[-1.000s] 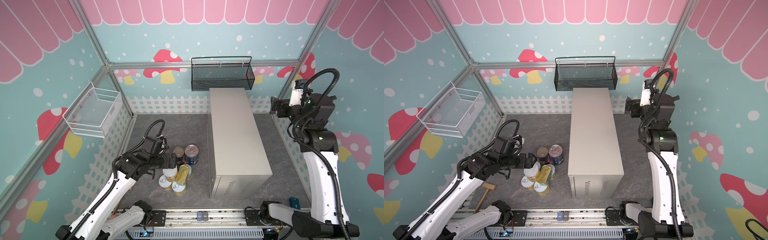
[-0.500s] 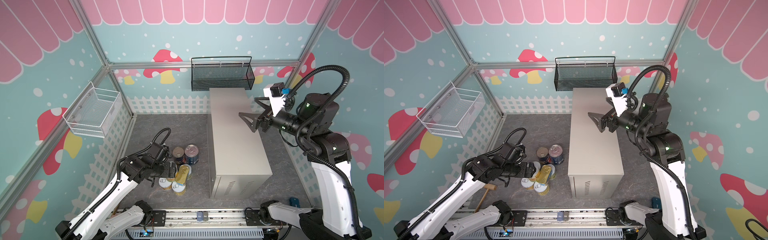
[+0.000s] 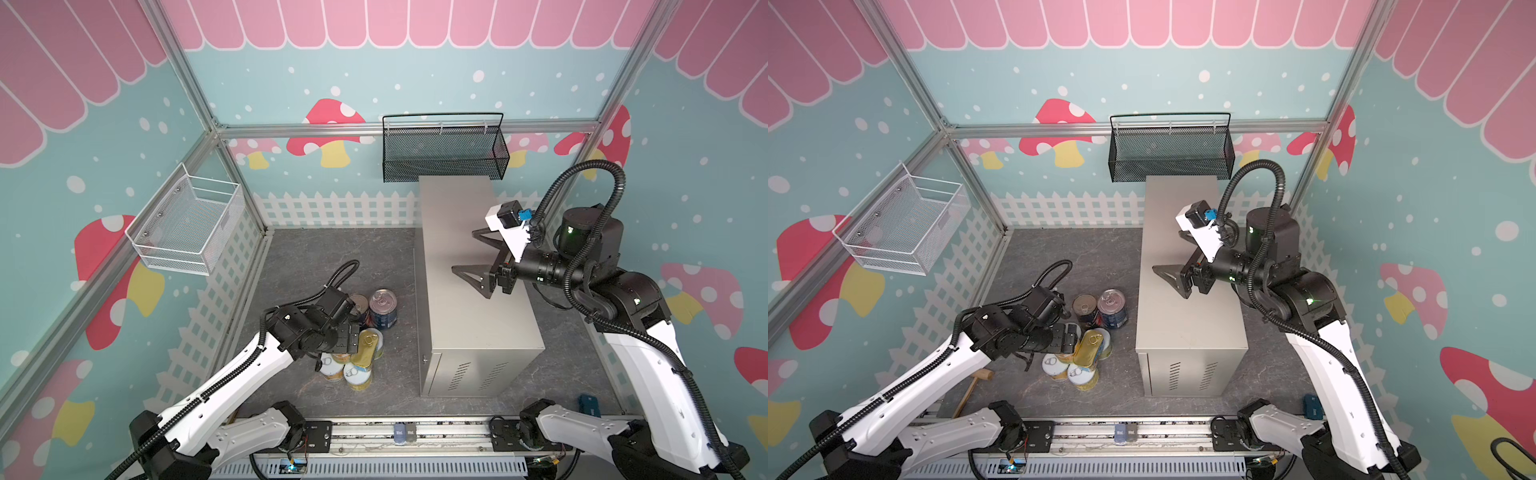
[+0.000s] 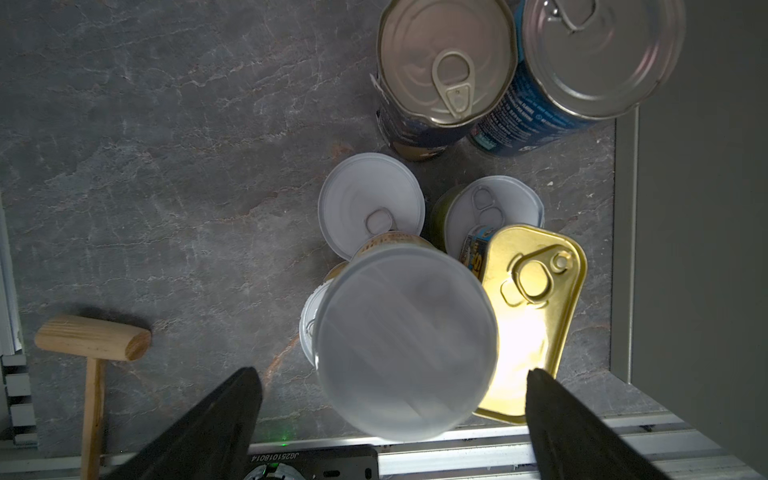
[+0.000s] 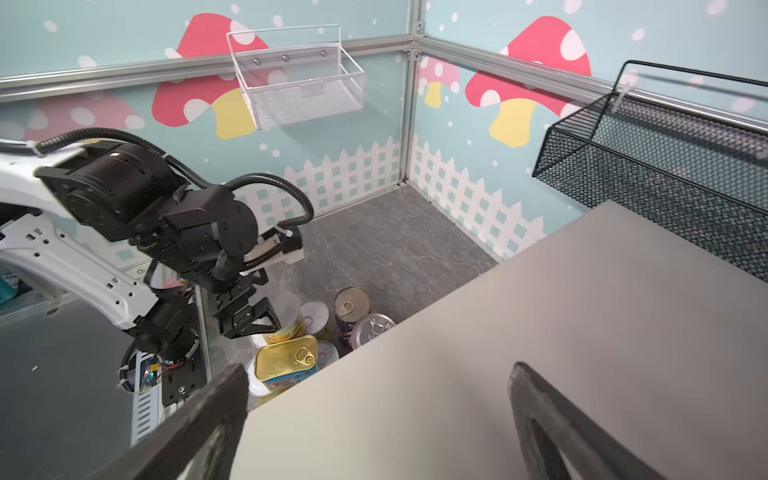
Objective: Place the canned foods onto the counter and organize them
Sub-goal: 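Move left gripper over the tall white-lidded container while right arm reaches over cabinet, then grasp the tall white-lidded container with the left gripper and lift it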
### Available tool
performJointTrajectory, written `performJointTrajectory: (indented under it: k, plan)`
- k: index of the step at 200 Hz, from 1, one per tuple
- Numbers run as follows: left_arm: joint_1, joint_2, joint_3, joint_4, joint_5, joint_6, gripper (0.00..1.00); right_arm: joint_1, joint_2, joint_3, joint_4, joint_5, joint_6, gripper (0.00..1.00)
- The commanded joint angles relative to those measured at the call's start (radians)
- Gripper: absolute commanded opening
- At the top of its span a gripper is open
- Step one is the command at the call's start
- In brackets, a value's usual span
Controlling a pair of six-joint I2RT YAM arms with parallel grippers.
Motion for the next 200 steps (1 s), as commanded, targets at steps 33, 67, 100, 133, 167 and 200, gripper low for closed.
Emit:
performJointTrajectory:
  k: [33, 67, 100, 133, 167, 200]
  plan:
    - [-0.010, 0.029, -0.043, 0.052, -0.009, -0.046, 0.99, 0.313, 0.133, 0.116, -0.106, 0.232, -0.054, 0.99]
    - [-0.013, 0.023, -0.066, 0.056, -0.012, -0.044, 0.96, 0.474, 0.225, 0.186, -0.150, 0.391, -0.043, 0.99]
    - [-0.013, 0.042, -0.067, 0.066, -0.037, -0.038, 0.95, 0.572, 0.270, 0.199, -0.153, 0.491, -0.028, 0.99]
    - [-0.014, 0.059, -0.069, 0.074, -0.045, -0.031, 0.89, 0.597, 0.262, 0.180, -0.132, 0.508, -0.020, 0.99]
    - [-0.016, 0.067, -0.072, 0.078, -0.032, -0.026, 0.82, 0.605, 0.255, 0.165, -0.129, 0.530, -0.019, 0.99]
    - [-0.016, 0.075, -0.073, 0.084, -0.011, -0.017, 0.74, 0.604, 0.235, 0.141, -0.106, 0.549, -0.017, 0.99]
